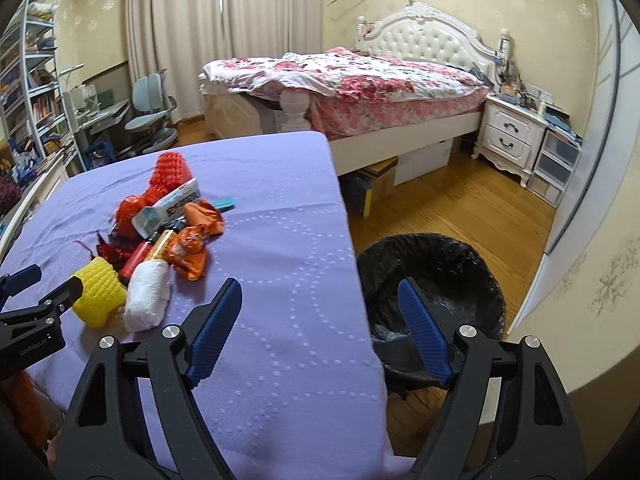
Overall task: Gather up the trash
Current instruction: 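Grasp the yellow foam net with the left tool while the right tool grasps the white tissue, then carry both items over the black bin and open both tools to drop them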
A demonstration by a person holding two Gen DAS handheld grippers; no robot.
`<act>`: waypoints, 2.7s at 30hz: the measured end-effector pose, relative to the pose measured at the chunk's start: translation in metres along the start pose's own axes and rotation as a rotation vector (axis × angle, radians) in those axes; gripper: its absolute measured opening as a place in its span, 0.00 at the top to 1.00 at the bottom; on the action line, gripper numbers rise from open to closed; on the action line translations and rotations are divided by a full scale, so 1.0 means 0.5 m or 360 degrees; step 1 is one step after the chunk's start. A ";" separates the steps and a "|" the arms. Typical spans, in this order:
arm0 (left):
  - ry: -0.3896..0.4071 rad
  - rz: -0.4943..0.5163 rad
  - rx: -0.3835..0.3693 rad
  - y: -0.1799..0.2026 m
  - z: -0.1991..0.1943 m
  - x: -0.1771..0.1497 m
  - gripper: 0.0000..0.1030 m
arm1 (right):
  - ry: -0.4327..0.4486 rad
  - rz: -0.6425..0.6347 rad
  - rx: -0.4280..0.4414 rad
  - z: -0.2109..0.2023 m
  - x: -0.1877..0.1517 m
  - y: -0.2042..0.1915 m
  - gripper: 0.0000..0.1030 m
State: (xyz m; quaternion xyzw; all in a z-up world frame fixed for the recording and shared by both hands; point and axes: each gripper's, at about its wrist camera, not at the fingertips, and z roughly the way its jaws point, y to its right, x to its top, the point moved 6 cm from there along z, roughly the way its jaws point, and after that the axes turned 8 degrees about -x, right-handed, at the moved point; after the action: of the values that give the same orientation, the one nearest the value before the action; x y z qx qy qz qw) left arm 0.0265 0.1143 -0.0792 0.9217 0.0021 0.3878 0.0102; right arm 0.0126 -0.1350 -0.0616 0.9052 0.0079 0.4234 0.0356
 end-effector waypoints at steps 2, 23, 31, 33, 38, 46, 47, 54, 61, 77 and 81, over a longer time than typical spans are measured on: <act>0.0003 -0.0010 -0.0029 0.002 -0.001 0.001 0.18 | -0.0004 -0.0024 0.0011 0.002 0.002 -0.014 0.24; 0.0007 -0.0017 -0.0222 0.016 0.012 -0.025 0.57 | -0.0074 -0.0077 0.0109 0.017 -0.009 -0.063 0.24; 0.0114 -0.0066 -0.0094 -0.049 -0.033 -0.012 0.58 | -0.0080 -0.0201 0.0245 0.007 -0.011 -0.145 0.35; 0.0116 -0.0070 -0.0049 -0.069 -0.032 -0.015 0.58 | -0.0085 -0.0237 0.0271 0.005 -0.011 -0.166 0.38; 0.0088 -0.0142 -0.0008 -0.113 -0.019 -0.025 0.58 | -0.0090 -0.0338 0.0353 0.007 -0.015 -0.235 0.45; 0.0085 -0.0176 0.0006 -0.131 -0.007 -0.033 0.58 | -0.0183 -0.0389 0.0445 0.032 -0.029 -0.296 0.63; 0.0082 -0.0179 0.0003 -0.133 -0.004 -0.036 0.58 | -0.0186 -0.0403 0.0432 0.035 -0.032 -0.299 0.63; 0.0100 -0.0182 -0.0020 -0.129 -0.009 -0.037 0.58 | -0.0155 -0.0391 0.0445 0.026 -0.029 -0.289 0.78; 0.0088 -0.0180 -0.0009 -0.129 -0.011 -0.040 0.58 | -0.0184 -0.0368 0.0454 0.032 -0.035 -0.283 0.59; 0.0104 -0.0225 -0.0040 -0.123 -0.021 -0.037 0.58 | -0.0177 -0.0359 0.0515 0.015 -0.042 -0.275 0.76; 0.0131 -0.0241 -0.0104 -0.107 -0.033 -0.024 0.58 | -0.0124 -0.0307 0.0512 -0.008 -0.024 -0.241 0.76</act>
State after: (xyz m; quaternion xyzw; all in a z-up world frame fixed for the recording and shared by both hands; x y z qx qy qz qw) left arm 0.0065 0.1678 -0.0775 0.9014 0.0597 0.4233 0.0694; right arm 0.0036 -0.0149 -0.0770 0.9100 0.1607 0.3759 -0.0688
